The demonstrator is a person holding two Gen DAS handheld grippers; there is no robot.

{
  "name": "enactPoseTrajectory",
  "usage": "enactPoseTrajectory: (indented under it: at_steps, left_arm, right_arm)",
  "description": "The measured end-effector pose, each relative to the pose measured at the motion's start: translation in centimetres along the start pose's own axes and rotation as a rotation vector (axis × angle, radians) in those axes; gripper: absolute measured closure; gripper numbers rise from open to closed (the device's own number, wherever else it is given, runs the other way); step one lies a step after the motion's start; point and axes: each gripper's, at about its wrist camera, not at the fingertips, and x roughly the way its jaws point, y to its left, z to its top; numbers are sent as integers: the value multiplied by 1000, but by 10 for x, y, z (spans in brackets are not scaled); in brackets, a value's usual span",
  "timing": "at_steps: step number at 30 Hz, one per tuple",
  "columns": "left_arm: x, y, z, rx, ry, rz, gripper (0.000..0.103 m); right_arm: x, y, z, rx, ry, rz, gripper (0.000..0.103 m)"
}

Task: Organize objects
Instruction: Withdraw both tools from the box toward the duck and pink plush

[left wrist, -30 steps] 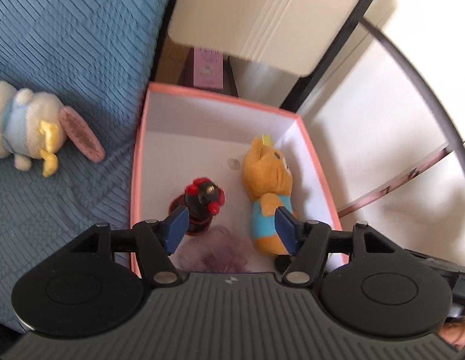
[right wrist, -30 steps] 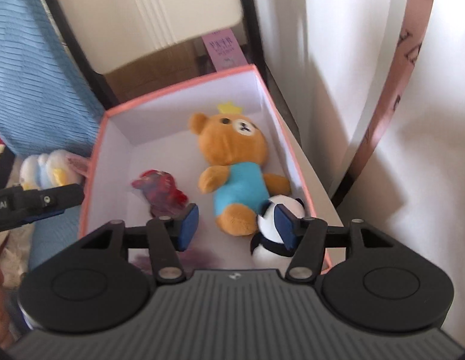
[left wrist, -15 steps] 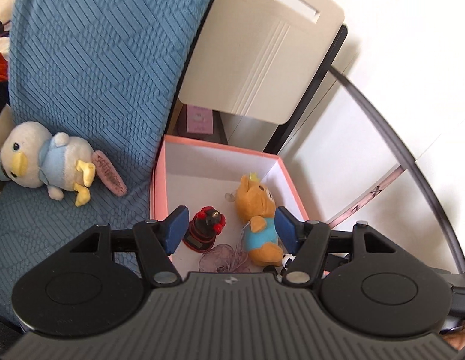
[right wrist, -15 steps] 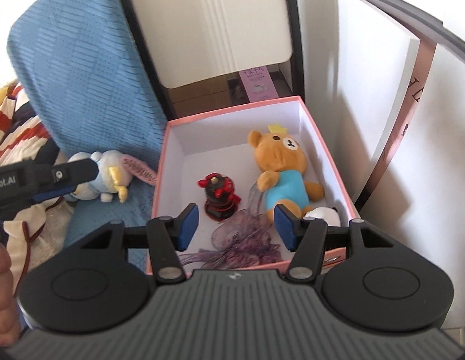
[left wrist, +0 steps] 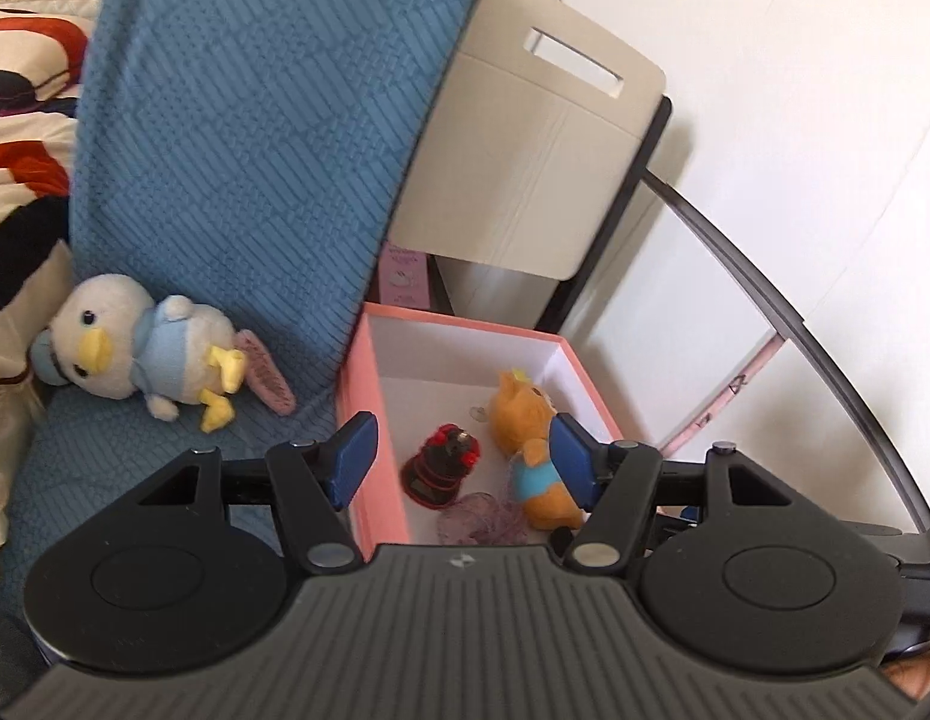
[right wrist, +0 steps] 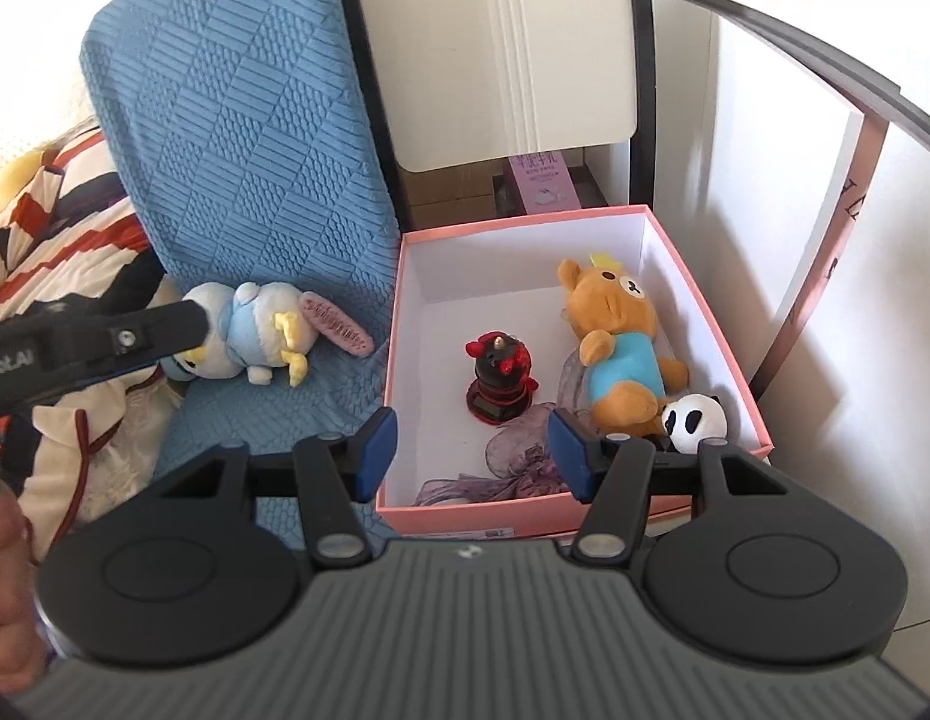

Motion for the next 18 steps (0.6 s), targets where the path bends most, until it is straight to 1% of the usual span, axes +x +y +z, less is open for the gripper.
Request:
enactPoseTrajectory:
  at_steps: [4, 6, 10, 13, 18]
  left_arm:
    - [-9, 23, -10, -22, -12, 27, 34]
    - [-12, 33, -16, -31, -17, 31, 34]
    - [-13, 50, -28, -30, -15, 59, 34]
    - [-11, 62, -35, -33, -10, 76, 34]
    - [-11, 75, -38, -48, -24, 99, 34]
  right_arm:
    - [7, 14, -9, -6, -2, 11, 45]
    - [12, 20, -13, -7, 0, 31, 45]
    - [18, 32, -22, -3, -22, 38, 45]
    - [26, 36, -29, 0, -12, 63, 45]
    - [39, 43, -38, -15, 3, 58, 45]
